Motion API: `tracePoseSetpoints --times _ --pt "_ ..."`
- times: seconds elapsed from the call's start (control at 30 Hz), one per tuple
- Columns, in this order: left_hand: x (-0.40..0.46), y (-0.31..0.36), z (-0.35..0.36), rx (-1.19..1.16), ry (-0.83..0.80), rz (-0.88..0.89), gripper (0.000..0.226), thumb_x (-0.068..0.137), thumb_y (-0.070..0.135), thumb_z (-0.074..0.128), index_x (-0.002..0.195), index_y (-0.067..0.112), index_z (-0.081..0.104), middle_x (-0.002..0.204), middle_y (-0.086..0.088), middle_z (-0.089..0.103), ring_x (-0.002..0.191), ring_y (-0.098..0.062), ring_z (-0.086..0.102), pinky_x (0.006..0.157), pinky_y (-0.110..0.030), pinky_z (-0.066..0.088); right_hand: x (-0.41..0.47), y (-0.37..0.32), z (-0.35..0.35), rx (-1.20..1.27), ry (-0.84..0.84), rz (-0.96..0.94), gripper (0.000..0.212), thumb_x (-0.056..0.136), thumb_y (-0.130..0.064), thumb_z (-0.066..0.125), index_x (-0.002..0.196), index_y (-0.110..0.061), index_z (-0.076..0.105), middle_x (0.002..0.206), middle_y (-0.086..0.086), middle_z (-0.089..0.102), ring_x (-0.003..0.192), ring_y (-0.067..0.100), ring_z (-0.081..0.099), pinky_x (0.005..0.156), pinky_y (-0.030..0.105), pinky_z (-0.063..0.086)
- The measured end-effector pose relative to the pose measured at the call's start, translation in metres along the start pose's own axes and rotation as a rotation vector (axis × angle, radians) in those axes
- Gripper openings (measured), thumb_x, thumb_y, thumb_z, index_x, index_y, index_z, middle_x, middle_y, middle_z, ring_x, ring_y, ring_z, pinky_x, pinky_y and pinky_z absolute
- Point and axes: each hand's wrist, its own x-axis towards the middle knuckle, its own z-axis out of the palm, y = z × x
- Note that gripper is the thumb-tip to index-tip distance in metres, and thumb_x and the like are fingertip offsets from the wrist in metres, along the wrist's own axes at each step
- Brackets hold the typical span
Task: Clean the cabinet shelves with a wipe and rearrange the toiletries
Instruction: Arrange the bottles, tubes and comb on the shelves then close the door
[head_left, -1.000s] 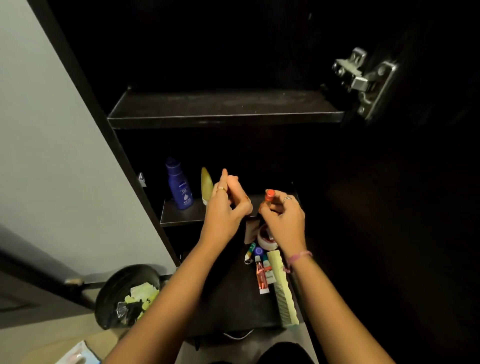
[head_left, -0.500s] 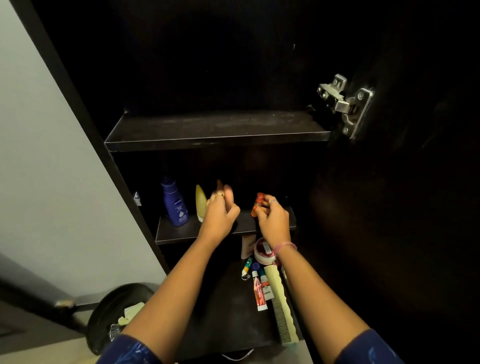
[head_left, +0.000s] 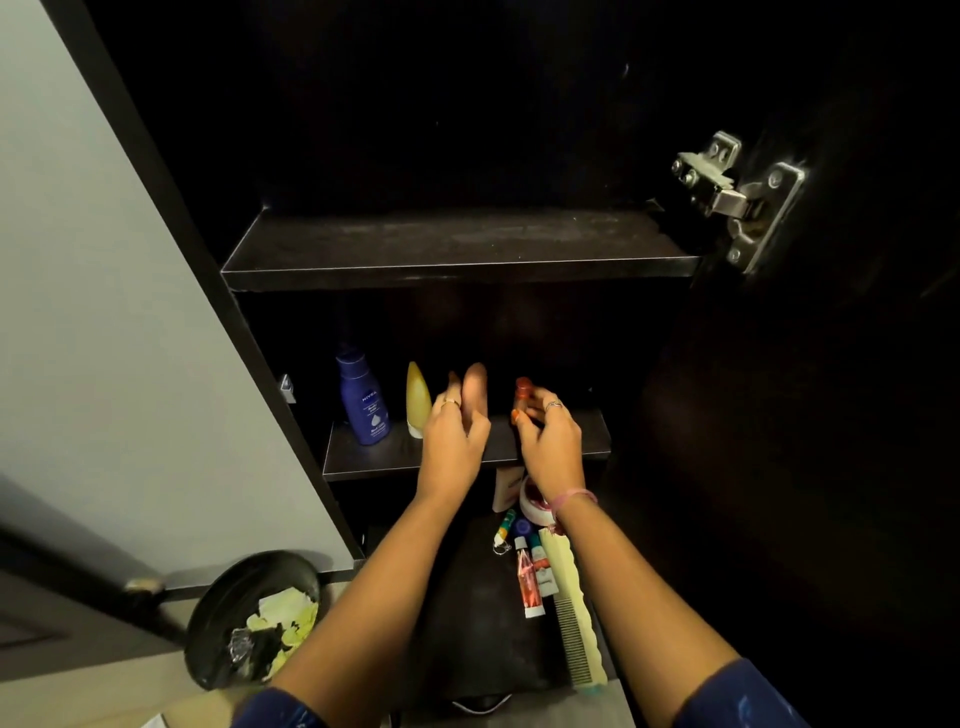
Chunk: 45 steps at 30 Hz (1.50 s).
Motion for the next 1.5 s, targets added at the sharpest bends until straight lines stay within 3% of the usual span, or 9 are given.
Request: tracePoseSetpoints --times 0.1,0.2,0.4,0.6,0.87,1.03,1.17,1.37,1.5 --pt "-0.002 -0.003 0.003 0.005 0.026 -0.009 0.049 0.09 0.014 0.052 0.137 0.005 0.039 0.12 -0.009 0.054 0.108 -0.02 0.055 0.093 -0.025 0.045 0.0 0.003 0.001 0.02 -0.017 0.018 0.041 0.09 -0.004 0.057 0.13 -0.005 0.049 0.125 0.01 0.054 0.104 0.005 0.053 0.076 -0.007 0.037" --pt "-0.009 -0.008 0.006 0.041 0.067 -0.019 0.052 0.089 0.016 0.055 0.138 0.005 0.038 0.115 -0.006 0.055 0.103 -0.018 0.056 0.085 -0.02 0.042 -0.003 0.006 0.002 0.049 -0.013 0.049 0.048 0.088 0.0 0.057 0.134 -0.006 0.044 0.13 0.009 0.049 0.109 0.007 0.054 0.085 0.004 0.043" --pt "-0.033 -0.013 0.014 -0.038 0.132 -0.131 0.063 0.087 0.017 0.061 0.142 0.003 0.032 0.143 -0.013 0.044 0.132 -0.023 0.042 0.109 -0.037 0.037 -0.028 0.009 0.0 0.18 0.158 0.095 0.047 0.085 0.003 0.058 0.129 -0.011 0.049 0.119 0.003 0.052 0.102 0.002 0.054 0.079 0.003 0.046" --pt "-0.078 -0.023 0.031 -0.313 0.192 -0.24 0.065 0.086 0.016 0.064 0.143 0.011 0.032 0.125 0.002 0.05 0.105 0.001 0.053 0.086 -0.005 0.041 -0.073 0.033 0.001 0.207 0.294 0.13 0.028 0.086 -0.003 0.06 0.109 -0.02 0.061 0.102 -0.003 0.061 0.085 0.001 0.061 0.072 0.007 0.049" --pt "-0.1 -0.063 0.065 -0.317 0.039 -0.447 0.053 0.083 0.01 0.066 0.133 0.01 0.046 0.123 -0.005 0.056 0.103 -0.005 0.054 0.082 -0.012 0.044 -0.091 0.096 0.004 0.053 0.236 0.395 0.023 0.086 0.0 0.053 0.103 -0.01 0.065 0.103 0.008 0.064 0.096 0.022 0.062 0.089 0.034 0.053" --pt "-0.078 -0.089 0.074 -0.21 0.022 -0.481 0.048 0.083 0.008 0.065 0.129 0.006 0.051 0.122 -0.011 0.058 0.103 -0.01 0.054 0.089 -0.021 0.044 -0.089 0.124 0.004 -0.009 0.208 0.468 0.022 0.085 0.001 0.052 0.099 -0.011 0.065 0.099 0.008 0.064 0.084 0.013 0.059 0.074 0.012 0.048" --pt "-0.051 -0.106 0.082 -0.025 -0.081 -0.504 0.04 0.084 0.014 0.065 0.12 0.0 0.056 0.12 -0.015 0.06 0.108 -0.021 0.058 0.089 -0.026 0.045 -0.083 0.136 0.009 -0.049 0.172 0.537 0.021 0.088 -0.003 0.047 0.099 -0.01 0.063 0.104 0.008 0.063 0.092 0.017 0.061 0.085 0.031 0.054" --pt "-0.018 -0.11 0.095 0.26 -0.273 -0.581 0.044 0.081 0.038 0.068 0.06 0.003 0.053 0.058 -0.002 0.048 0.059 -0.016 0.052 0.056 -0.026 0.039 -0.077 0.143 0.019 -0.201 0.046 0.567 0.024 0.091 -0.005 0.042 0.101 -0.001 0.063 0.103 0.014 0.064 0.091 0.025 0.062 0.084 0.036 0.054" --pt "-0.008 -0.114 0.104 0.154 -0.385 -0.681 0.047 0.081 0.047 0.064 0.089 0.001 0.066 0.093 -0.017 0.068 0.089 -0.028 0.064 0.074 -0.028 0.047 -0.074 0.145 0.027 -0.23 0.037 0.528 0.023 0.091 -0.005 0.043 0.098 -0.001 0.064 0.1 0.015 0.066 0.086 0.021 0.058 0.074 0.016 0.039"
